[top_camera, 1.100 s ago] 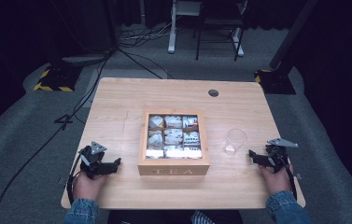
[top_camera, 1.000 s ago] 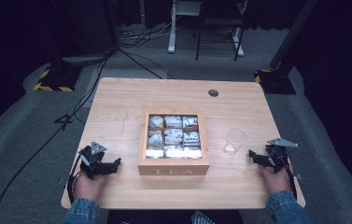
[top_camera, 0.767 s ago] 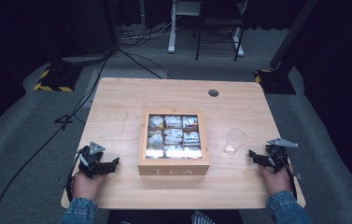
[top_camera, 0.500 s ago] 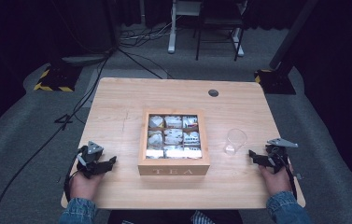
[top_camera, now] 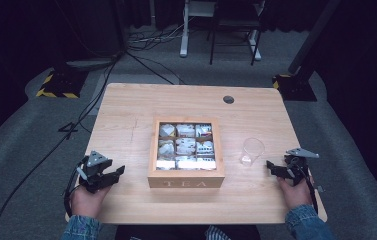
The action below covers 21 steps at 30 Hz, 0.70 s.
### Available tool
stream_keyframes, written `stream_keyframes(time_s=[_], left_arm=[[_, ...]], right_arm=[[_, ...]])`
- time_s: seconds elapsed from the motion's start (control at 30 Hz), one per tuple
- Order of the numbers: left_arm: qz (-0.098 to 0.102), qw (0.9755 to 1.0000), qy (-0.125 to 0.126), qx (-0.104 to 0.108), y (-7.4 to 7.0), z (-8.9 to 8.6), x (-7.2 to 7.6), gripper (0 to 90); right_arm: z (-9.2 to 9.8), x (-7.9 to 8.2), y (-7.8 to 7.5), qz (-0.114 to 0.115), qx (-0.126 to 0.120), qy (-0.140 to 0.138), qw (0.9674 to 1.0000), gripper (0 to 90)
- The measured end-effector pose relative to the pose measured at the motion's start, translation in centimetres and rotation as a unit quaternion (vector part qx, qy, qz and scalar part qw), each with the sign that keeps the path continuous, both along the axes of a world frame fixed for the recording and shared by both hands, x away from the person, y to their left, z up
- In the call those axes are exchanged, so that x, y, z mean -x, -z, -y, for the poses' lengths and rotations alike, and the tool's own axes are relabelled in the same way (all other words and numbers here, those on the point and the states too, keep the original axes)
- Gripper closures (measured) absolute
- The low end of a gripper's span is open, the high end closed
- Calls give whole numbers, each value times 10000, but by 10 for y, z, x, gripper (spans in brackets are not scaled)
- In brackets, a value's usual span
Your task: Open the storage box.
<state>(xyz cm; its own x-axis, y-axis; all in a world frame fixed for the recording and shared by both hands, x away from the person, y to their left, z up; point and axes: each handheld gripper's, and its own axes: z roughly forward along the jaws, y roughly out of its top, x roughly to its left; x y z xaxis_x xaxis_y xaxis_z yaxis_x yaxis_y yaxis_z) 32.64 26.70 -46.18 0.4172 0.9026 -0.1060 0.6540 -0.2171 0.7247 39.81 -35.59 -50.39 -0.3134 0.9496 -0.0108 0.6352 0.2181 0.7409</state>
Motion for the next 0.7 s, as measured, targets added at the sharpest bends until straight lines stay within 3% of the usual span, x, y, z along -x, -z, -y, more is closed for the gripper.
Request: stream_keyframes(time_s=[0.1, 0.27, 0.47, 0.7], left_arm=[[20, 9998, 60, 163, -9, 0, 5, 477], [62, 9998, 167, 125, -16, 4, 9, 477], [126, 9988, 434, 175, -25, 16, 15, 459], [136, 9960, 845, 244, -34, 35, 21, 443]], right_arm=[[0, 0, 0, 1, -1, 0, 10000, 180], [0, 0, 0, 1, -1, -1, 10000, 180], [0, 0, 0, 0, -1, 0, 10000, 180], [0, 0, 0, 1, -1, 0, 10000, 180]])
